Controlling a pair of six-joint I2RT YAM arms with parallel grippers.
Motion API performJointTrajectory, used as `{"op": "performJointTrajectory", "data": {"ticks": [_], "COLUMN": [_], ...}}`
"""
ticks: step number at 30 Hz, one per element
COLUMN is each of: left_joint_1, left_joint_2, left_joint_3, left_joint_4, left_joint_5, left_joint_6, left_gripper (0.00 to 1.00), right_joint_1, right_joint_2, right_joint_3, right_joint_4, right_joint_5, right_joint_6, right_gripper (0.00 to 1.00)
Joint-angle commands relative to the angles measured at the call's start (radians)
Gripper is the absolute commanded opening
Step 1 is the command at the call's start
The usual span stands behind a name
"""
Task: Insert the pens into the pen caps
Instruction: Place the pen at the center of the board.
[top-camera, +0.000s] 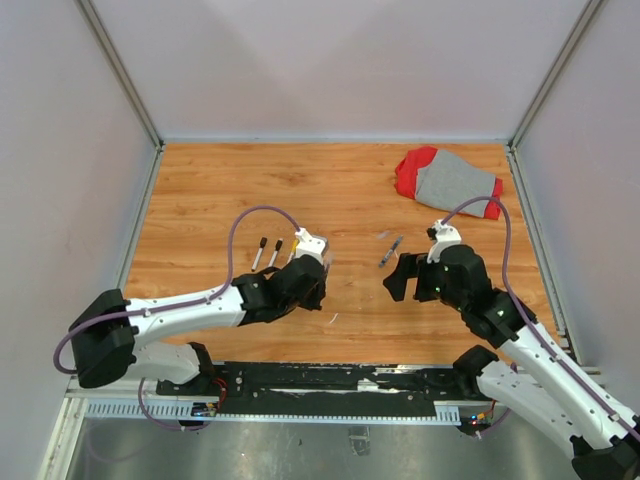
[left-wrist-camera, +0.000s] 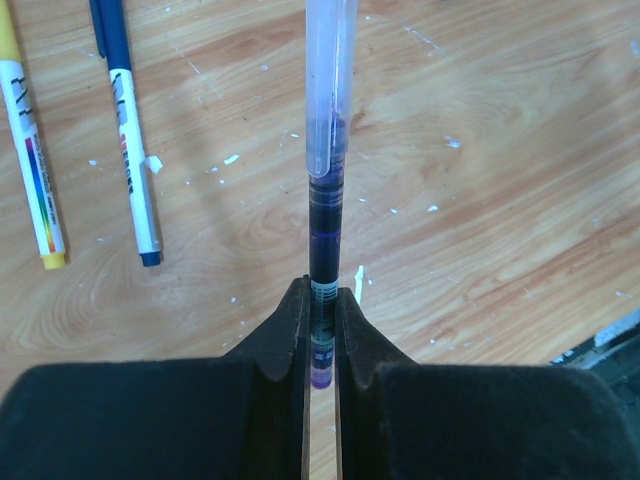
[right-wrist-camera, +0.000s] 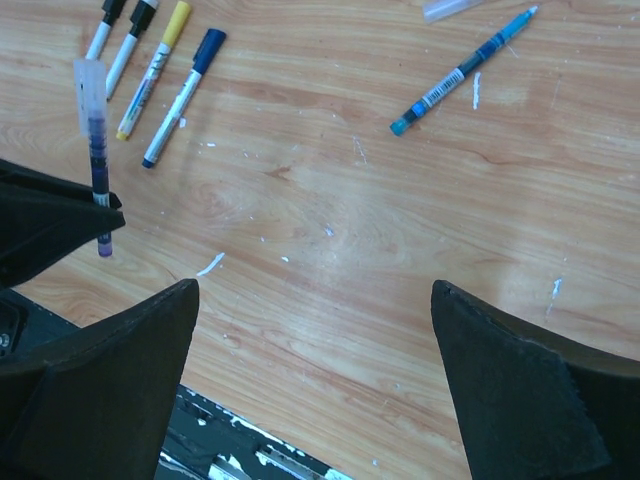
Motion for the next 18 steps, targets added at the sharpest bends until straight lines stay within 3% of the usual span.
{"op": "performJointTrajectory", "data": {"ticks": [1, 18], "left_joint_1": [0.040, 0.137], "left_joint_2": [0.084, 0.317], "left_joint_3": [0.078, 0.232], "left_joint_4": [-0.076, -0.172], "left_joint_5": [0.055, 0.110], "left_joint_6": [0.053, 0.106], "left_gripper": [0.01, 0.02], "right_joint_1": [-0.015, -0.015], "right_joint_2": [0.002, -0.100], "right_joint_3": [-0.014, -0.125], "right_joint_4": [-0.053, 0.007], "right_joint_5": [0.035, 0.013], "right_joint_6": [0.003, 0.104], "right_gripper": [0.98, 0.98]}}
